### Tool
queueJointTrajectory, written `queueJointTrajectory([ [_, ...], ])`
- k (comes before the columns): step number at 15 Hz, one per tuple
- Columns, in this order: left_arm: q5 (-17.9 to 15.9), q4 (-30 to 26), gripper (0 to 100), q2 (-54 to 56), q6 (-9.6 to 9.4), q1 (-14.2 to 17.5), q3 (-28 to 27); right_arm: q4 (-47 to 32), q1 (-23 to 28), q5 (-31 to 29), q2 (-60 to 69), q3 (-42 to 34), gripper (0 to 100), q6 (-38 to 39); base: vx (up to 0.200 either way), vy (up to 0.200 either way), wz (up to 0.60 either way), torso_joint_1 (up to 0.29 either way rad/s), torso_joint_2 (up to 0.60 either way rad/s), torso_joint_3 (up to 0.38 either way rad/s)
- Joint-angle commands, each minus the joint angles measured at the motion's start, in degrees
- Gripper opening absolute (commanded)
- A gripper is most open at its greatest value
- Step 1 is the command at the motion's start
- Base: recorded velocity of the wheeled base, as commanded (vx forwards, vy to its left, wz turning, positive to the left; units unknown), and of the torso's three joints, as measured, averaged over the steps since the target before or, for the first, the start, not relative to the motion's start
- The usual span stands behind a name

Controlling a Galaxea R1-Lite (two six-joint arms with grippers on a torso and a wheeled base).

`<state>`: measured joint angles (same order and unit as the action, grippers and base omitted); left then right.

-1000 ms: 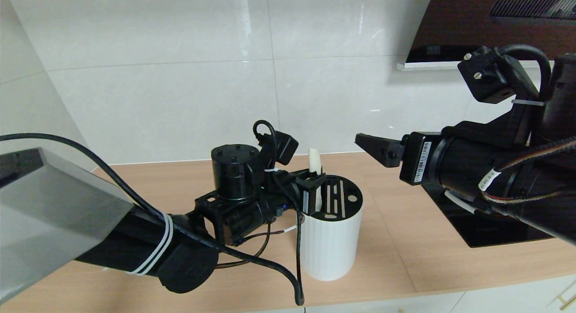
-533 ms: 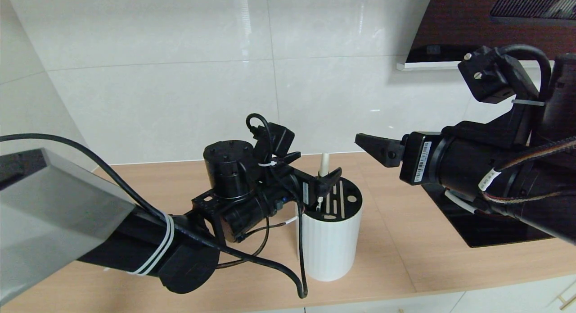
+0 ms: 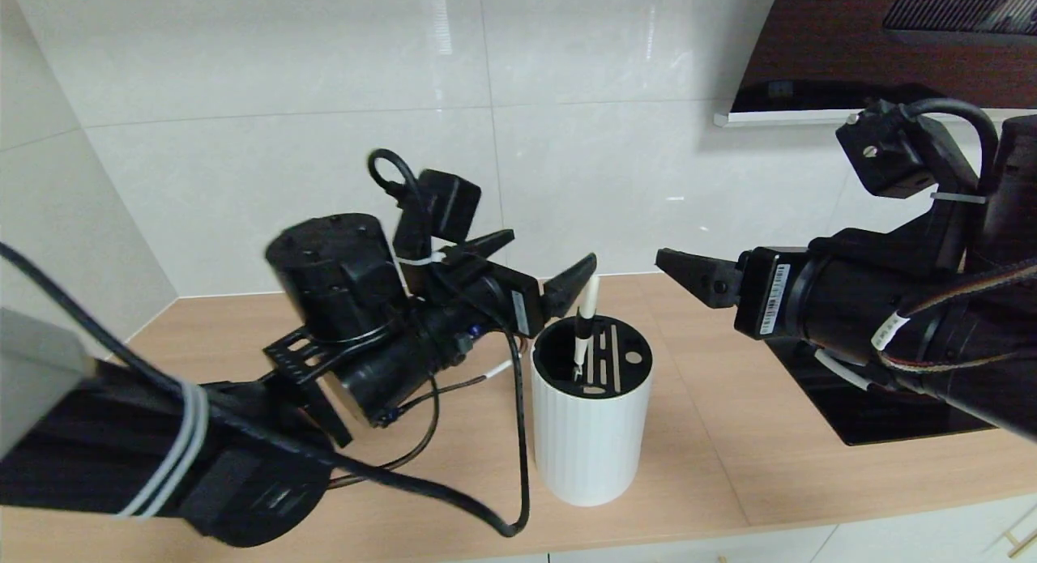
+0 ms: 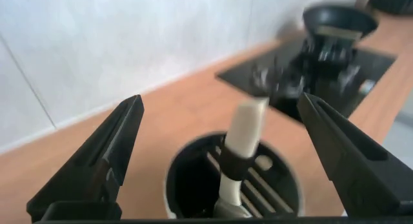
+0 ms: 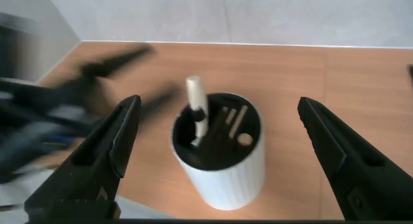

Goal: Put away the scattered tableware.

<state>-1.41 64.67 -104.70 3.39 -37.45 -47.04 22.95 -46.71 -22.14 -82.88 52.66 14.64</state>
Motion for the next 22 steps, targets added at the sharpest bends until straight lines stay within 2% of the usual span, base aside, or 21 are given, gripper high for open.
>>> queueJointTrajectory([
  [1,0.2,-2.8,100,21.2,-0.05,0.1,7.7,0.0,2.3,0.1,5.1,-4.9,100,-0.1,0.0,0.0,0.0,0.0,0.0,0.0],
  [3,0.2,-13.7,100,35.7,-0.05,0.3,12.2,0.0,9.4,1.3,11.0,-7.5,100,-0.4,0.0,0.0,0.0,0.0,0.0,0.0],
  [4,0.2,-16.7,100,39.2,0.04,0.6,13.3,-0.1,11.2,1.7,12.5,-7.9,100,-0.4,0.0,0.0,0.0,0.0,0.0,0.0],
  [5,0.3,-25.2,100,49.6,0.04,1.7,15.6,-0.1,16.3,3.5,18.2,-11.0,100,-0.5,0.0,0.0,0.0,0.0,0.0,0.0],
  [7,1.1,-38.5,100,63.0,0.3,3.3,15.7,-0.7,18.6,6.7,29.5,-18.1,100,-0.7,0.0,0.0,0.0,0.0,0.0,0.0],
  [9,0.9,-52.4,100,74.6,0.3,10.5,15.4,-4.8,20.7,7.4,40.7,-23.4,100,-2.9,0.0,0.0,0.0,0.0,0.0,0.0],
  [10,0.9,-57.9,100,80.2,0.39,12.2,15.5,-8.5,22.7,7.4,45.4,-24.9,100,-3.6,0.0,0.0,0.0,0.0,0.0,0.0],
  [12,0.4,-66.2,100,88.5,0.57,19.3,16.3,-16.6,26.4,7.4,54.1,-25.2,100,-4.3,0.0,0.0,0.0,0.0,0.0,0.0],
  [13,0.2,-67.0,100,89.9,0.57,20.3,16.5,-17.8,27.2,7.3,55.5,-25.1,100,-4.3,0.0,0.0,0.0,0.0,0.0,0.0],
  [14,-0.3,-67.8,100,94.0,0.65,24.1,18.7,-20.2,31.3,6.9,60.3,-25.1,100,-5.7,0.0,0.0,0.0,0.0,0.0,0.0],
  [16,-0.3,-67.7,100,98.1,1.8,29.7,22.4,-21.5,37.8,7.2,65.6,-25.3,100,-8.8,0.0,0.0,0.0,0.0,0.0,0.0],
  [18,-0.1,-66.6,100,100.0,2.15,34.8,25.5,-23.9,40.3,7.4,70.6,-25.2,100,-10.5,0.0,0.0,0.0,0.0,0.0,0.0],
  [19,-0.3,-66.3,100,102.9,3.47,36.7,27.1,-25.9,40.8,7.4,73.6,-25.3,100,-10.7,0.0,0.0,0.0,0.0,0.0,0.0],
  [20,-0.2,-66.2,100,103.9,3.91,37.9,28.3,-27.5,41.3,7.1,75.0,-25.5,100,-10.6,0.0,0.0,0.0,0.0,0.0,0.0],
  [22,6.2,-61.7,100,103.9,3.91,38.2,35.1,-31.0,45.5,6.9,79.8,-28.4,100,-10.1,0.0,0.0,0.0,0.0,0.0,0.0],
])
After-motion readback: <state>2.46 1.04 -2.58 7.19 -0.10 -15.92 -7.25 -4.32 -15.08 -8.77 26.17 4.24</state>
